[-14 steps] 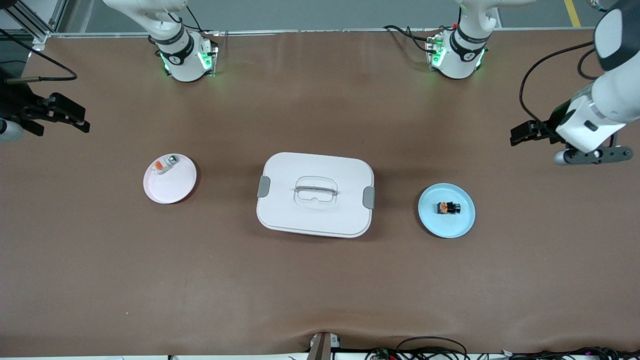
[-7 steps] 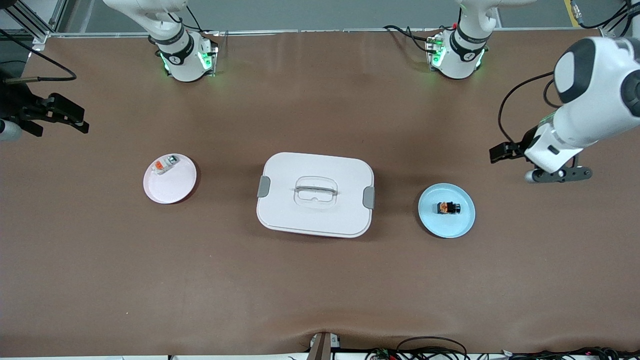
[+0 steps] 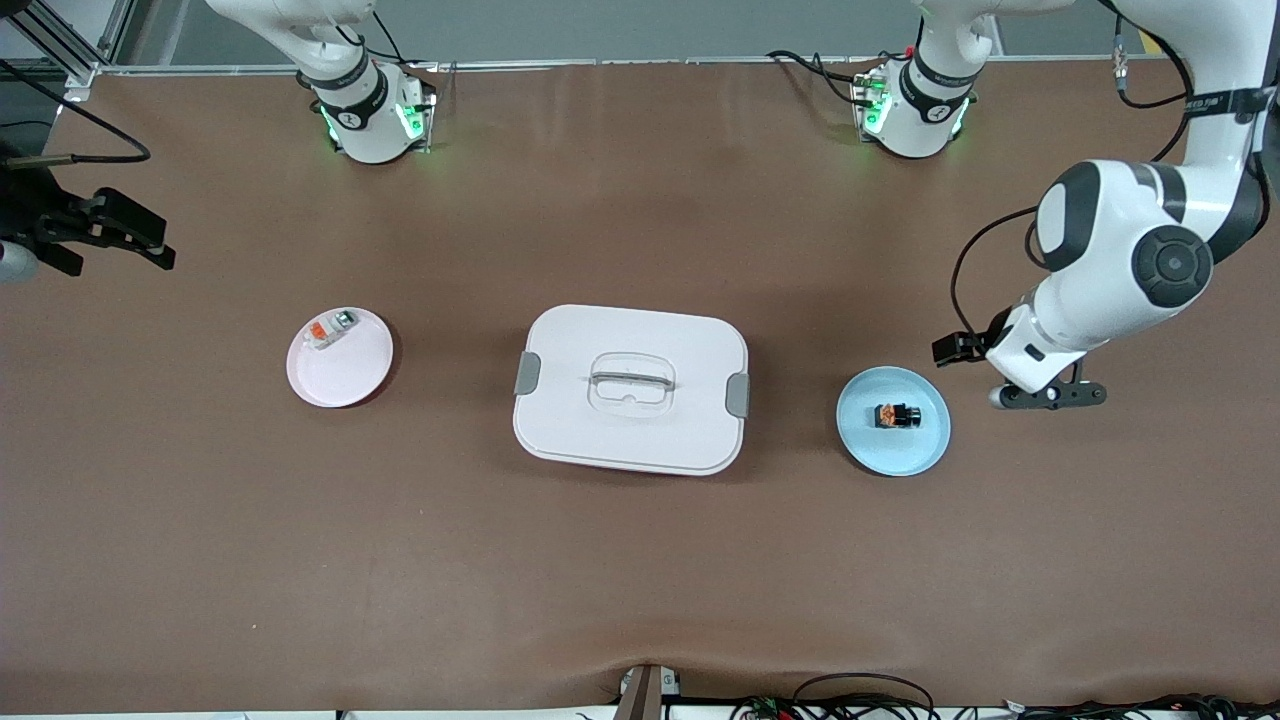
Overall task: Transfer orange switch to right arm and place
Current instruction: 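Move the left gripper down over the black-orange switch on the blue plate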
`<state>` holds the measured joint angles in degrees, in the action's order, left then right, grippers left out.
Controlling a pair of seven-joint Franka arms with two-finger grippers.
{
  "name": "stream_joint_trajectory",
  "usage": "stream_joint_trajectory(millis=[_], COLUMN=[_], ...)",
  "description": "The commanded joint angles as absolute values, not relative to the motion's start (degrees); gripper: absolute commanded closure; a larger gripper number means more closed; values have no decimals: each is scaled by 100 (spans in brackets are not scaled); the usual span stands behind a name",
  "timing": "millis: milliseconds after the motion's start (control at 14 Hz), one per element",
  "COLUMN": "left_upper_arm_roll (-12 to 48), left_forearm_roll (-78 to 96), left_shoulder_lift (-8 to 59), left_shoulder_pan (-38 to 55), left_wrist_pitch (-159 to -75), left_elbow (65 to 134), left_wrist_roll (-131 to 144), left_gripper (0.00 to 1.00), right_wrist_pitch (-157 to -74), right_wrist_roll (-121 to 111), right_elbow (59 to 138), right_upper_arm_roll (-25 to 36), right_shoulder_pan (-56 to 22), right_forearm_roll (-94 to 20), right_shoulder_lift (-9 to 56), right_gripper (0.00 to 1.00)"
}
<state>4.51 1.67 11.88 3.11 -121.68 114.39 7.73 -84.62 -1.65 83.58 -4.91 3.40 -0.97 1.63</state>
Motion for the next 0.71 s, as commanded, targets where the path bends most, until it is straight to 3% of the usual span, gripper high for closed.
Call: stream_joint_trajectory(millis=[0,641], left_upper_arm_roll=[588,606], left_forearm_roll=[106,-404], left_shoulder_lift=[1581,2276], left_shoulder_pan=[334,457], left_wrist_pitch=[-12611,-12937], left_elbow=[11382,11101], left_wrist_roll=[800,817], left_gripper=[0,0], right_wrist_pitch=[-8473,-8446], right_wrist_roll=[-194,-185], right_elbow=[8411,8429], right_upper_arm_roll=[-501,-492], right_shoulder_pan=[369,501], right_forearm_roll=[-123,-431], right_shoulder_lift=[53,53], right_gripper=[0,0])
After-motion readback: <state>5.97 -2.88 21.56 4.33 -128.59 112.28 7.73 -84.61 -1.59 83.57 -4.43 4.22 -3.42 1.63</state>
